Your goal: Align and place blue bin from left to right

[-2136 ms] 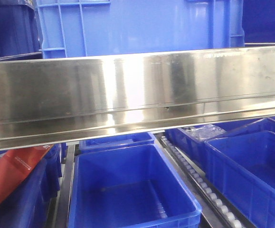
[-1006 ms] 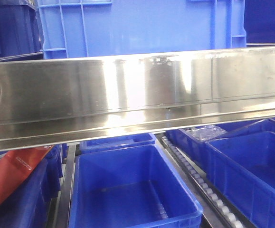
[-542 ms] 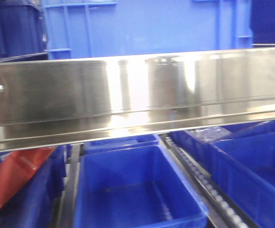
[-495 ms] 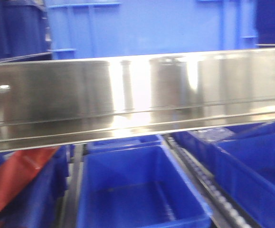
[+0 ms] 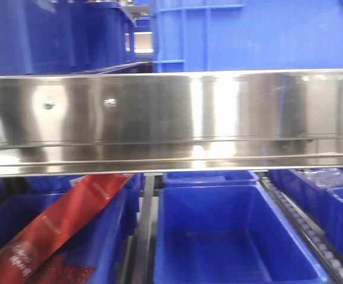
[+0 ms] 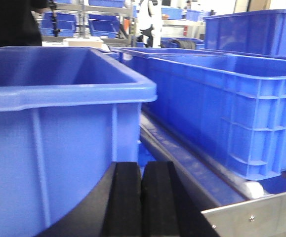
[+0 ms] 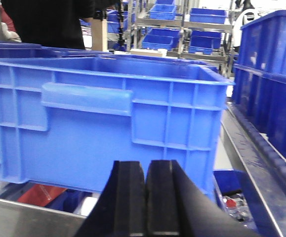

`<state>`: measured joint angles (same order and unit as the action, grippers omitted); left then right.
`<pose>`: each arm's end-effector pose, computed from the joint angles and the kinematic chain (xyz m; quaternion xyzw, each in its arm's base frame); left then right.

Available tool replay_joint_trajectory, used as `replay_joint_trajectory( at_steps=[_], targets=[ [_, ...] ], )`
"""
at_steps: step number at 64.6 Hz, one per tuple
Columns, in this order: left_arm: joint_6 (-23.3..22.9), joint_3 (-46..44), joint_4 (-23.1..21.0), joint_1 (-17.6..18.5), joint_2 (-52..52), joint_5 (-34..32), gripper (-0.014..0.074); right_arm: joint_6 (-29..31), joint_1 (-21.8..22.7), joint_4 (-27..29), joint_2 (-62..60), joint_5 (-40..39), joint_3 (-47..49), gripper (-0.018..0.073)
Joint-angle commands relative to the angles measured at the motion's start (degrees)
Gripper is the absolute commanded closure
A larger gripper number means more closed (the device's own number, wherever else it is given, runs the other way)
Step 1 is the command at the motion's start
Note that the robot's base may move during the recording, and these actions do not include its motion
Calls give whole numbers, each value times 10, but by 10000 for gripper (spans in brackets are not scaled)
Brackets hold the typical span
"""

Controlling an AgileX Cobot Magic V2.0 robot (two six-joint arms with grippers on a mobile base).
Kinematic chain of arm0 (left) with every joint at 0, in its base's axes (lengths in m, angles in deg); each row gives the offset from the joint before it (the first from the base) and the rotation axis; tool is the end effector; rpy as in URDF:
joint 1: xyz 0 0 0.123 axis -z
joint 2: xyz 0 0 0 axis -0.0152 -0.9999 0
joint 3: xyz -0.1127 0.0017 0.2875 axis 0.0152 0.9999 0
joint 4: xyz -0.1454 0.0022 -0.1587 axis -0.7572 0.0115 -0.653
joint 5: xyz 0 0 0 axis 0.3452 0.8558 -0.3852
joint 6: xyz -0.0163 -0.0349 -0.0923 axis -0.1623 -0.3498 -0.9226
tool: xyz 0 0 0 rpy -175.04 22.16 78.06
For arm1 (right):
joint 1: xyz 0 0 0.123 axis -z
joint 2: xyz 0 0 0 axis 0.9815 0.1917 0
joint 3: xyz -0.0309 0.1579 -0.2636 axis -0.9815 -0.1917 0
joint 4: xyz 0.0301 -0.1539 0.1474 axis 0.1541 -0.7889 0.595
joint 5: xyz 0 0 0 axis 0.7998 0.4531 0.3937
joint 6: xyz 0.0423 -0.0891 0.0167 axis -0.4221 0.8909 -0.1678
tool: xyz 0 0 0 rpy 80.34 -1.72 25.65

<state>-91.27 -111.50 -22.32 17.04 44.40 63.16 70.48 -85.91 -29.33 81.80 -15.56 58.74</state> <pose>0.0164 -0.0002 0.3306 0.0789 0.7179 -0.1072 0.6833 0.0181 0.0022 0.3173 -0.0573 0.7098 0.0287 0.7015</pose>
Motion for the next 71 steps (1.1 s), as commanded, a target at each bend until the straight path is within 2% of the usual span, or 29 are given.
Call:
replay_joint_trajectory(
  at_steps=[1, 40, 47, 53, 58, 64, 71],
  targets=[
    [1, 0, 0, -1, 2, -12, 706, 4, -2, -4, -2, -14, 0, 721],
    [1, 0, -1, -2, 2, -11, 706, 4, -2, -4, -2, -14, 0, 721],
    [3, 12, -16, -43, 23, -11, 706, 4, -2, -4, -2, -14, 0, 721],
    [77, 58, -83, -104, 59, -39, 706, 4, -2, -4, -2, -14, 0, 721],
    [121, 118, -118, -146, 93, -93, 706, 4, -2, -4, -2, -14, 0, 721],
    [122, 182, -116, -176, 135, -145, 706, 4, -2, -4, -2, -14, 0, 721],
    [122, 240, -104, -192, 170, -154, 706, 4, -2, -4, -2, -14, 0, 721]
  ],
)
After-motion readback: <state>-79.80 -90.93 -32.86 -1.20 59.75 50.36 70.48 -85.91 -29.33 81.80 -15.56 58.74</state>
